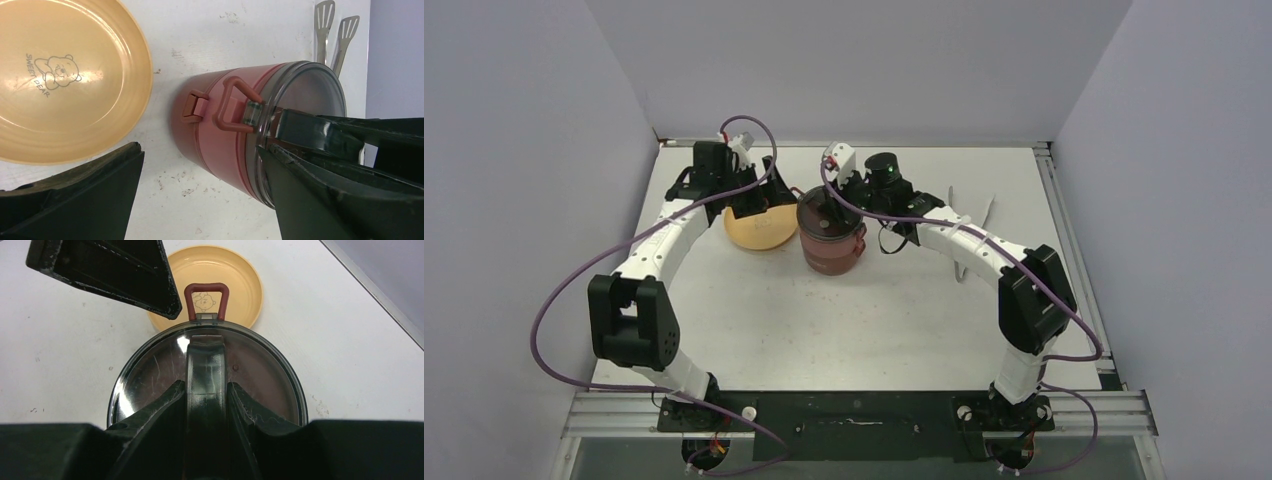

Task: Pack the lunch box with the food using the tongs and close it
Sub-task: Close the fastener on the packing box.

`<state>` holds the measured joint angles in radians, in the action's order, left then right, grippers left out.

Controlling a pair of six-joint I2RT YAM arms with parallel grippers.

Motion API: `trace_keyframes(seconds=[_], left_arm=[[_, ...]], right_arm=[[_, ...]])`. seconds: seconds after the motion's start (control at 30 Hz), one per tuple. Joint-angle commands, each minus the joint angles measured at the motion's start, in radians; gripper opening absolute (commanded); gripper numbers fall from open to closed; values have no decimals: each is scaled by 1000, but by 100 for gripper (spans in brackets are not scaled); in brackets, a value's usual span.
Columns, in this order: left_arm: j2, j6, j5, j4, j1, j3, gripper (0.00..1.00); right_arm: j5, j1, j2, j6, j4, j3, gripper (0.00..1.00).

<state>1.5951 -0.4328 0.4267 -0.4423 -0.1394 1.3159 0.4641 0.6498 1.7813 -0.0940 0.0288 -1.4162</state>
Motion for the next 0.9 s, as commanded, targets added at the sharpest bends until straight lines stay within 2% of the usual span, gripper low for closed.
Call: trace_keyframes(seconds=[0.0, 0.3, 0.57, 0.87], left_arm=[[6, 14, -5, 17, 14, 39, 92], [34, -25, 0, 76, 37, 46, 89], [69, -49, -84, 120, 47, 49, 81], [127, -79, -49, 158, 36, 58, 78]], right_arm=[[13, 8, 28, -42, 32, -73, 21], [-17, 23, 92, -120, 231, -123, 15], [-63, 36, 92, -131, 243, -76, 15], [-66, 45, 86, -117, 217, -32, 14]])
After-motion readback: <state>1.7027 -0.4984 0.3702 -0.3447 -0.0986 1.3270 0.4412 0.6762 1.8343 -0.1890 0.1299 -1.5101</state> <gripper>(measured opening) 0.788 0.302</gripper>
